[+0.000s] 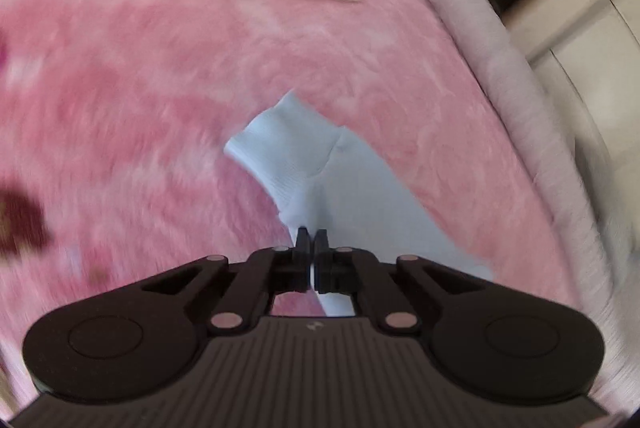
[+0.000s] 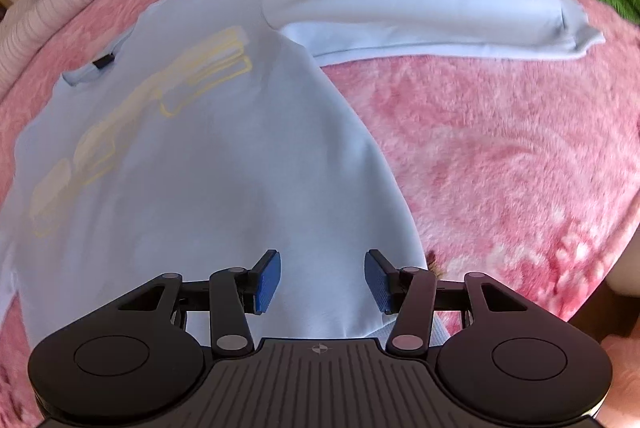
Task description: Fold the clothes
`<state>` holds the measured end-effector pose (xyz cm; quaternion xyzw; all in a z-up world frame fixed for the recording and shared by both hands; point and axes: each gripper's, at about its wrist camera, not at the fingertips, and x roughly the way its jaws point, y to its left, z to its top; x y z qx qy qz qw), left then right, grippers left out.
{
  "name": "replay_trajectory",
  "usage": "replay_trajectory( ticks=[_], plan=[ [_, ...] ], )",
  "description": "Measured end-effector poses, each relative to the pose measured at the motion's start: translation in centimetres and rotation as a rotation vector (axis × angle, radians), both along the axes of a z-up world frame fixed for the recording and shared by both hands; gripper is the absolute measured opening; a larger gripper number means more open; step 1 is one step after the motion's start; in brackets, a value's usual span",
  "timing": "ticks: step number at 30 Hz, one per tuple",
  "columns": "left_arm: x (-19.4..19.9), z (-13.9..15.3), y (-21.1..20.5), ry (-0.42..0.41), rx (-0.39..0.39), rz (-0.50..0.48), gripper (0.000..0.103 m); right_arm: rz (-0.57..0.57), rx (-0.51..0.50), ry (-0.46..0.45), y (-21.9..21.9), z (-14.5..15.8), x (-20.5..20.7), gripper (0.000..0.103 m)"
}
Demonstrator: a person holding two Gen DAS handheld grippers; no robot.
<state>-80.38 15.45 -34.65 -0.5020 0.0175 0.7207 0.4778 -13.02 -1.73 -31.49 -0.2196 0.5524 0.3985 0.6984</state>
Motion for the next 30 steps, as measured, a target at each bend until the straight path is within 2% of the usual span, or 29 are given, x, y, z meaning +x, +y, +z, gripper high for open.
replay_trajectory(
  ticks=[3,5,7,11,13,14,16,17,21,23,26,29,30],
  plan=[
    [1.7,1.9,-0.4,0.263,0.038,-0.138,0.0,0.018,0.001,-0.024,0.2,-0.1,-0.7,0.051],
    [2.1,1.0,-0.5,0.361,-0.021,-0.198,0.002,0.023,0.011,-0.019,0.2,-0.2,-1.0,0.051],
    [1.7,-0.9,-0.2,0.362,-0.12,-0.227,0.006,0.035,0.017,-0.005,0.3,-0.5,-1.3,0.051],
    [2.2,0.4,-1.2,0.441,-0.135,-0.207,0.02,0.056,0.04,-0.012,0.4,-0.4,-1.7,0.051],
    [2.0,1.6,-2.6,0.473,-0.175,-0.112,0.02,0.075,0.072,-0.027,0.3,0.0,-1.5,0.051],
    [1.9,2.3,-3.5,0.477,-0.2,-0.057,0.016,0.088,0.087,-0.036,0.3,0.3,-1.3,0.051],
    [2.9,3.8,-5.4,0.4,-0.194,-0.056,0.016,0.114,0.105,-0.059,0.3,0.6,-1.0,0.051],
    [4.5,4.5,-5.9,0.361,-0.166,-0.142,0.016,0.14,0.114,-0.076,0.4,0.5,-1.1,0.051],
    [17.1,5.6,-6.2,0.312,-0.061,-0.624,0.017,0.279,0.147,-0.165,1.5,-0.3,-1.7,0.051],
    [22.8,5.0,-6.3,0.227,0.006,-0.743,0.017,0.381,0.168,-0.227,2.3,-1.0,-2.2,0.051],
    [29.1,3.1,-6.6,0.166,0.038,-0.865,0.017,0.537,0.192,-0.3,2.9,-2.3,-2.7,0.051],
    [32.6,0.3,-8.7,0.27,-0.084,-0.937,0.017,0.683,0.158,-0.304,1.7,-4.4,-2.1,0.051],
    [32.4,-0.3,-10.3,0.273,-0.11,-0.922,0.017,0.701,0.134,-0.298,0.7,-4.9,-1.7,0.051]
  ],
)
